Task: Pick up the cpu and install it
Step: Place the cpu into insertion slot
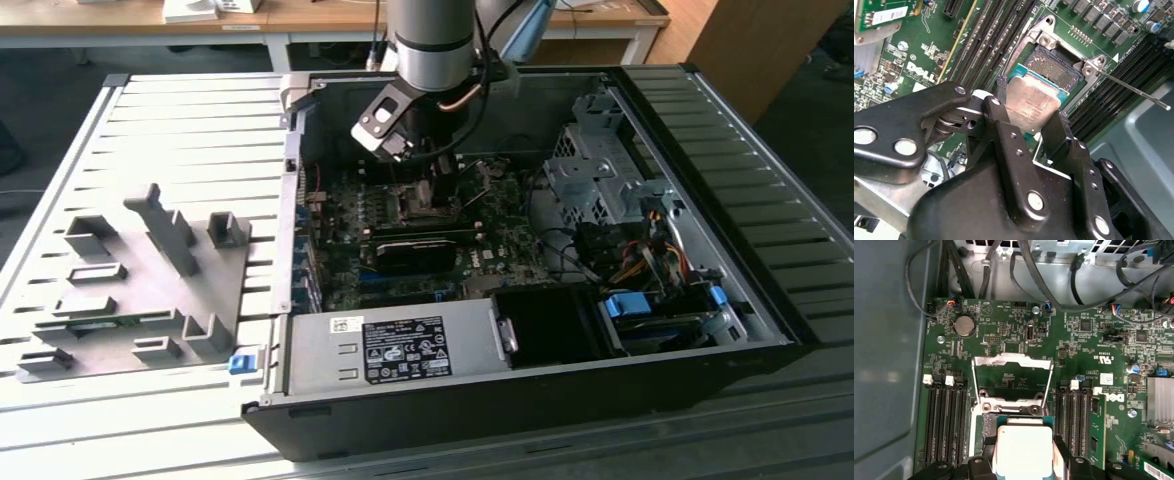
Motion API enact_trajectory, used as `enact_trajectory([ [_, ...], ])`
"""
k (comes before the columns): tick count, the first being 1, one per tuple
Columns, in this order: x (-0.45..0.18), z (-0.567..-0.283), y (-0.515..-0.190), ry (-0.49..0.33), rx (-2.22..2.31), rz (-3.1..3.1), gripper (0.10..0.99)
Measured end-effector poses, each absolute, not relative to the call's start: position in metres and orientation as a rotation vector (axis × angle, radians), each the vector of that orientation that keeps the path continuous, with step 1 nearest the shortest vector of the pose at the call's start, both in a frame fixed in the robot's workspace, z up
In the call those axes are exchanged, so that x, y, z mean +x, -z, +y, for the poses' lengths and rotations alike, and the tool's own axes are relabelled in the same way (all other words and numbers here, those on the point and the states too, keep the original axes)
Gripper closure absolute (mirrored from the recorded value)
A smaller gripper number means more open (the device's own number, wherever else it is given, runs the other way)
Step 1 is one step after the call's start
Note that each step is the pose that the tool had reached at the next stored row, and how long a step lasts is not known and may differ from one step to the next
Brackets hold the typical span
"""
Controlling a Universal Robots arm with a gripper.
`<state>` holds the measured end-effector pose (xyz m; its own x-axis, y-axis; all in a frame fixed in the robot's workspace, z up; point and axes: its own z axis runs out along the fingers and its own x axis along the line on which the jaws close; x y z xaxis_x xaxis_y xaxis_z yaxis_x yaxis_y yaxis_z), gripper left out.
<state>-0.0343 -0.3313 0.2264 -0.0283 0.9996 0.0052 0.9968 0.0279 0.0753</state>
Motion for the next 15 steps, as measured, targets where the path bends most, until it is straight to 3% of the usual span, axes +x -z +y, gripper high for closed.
enact_trajectory([
  [15,-0.0353,-0.3311,-0.2216,-0.089,2.155,2.217,0.557],
])
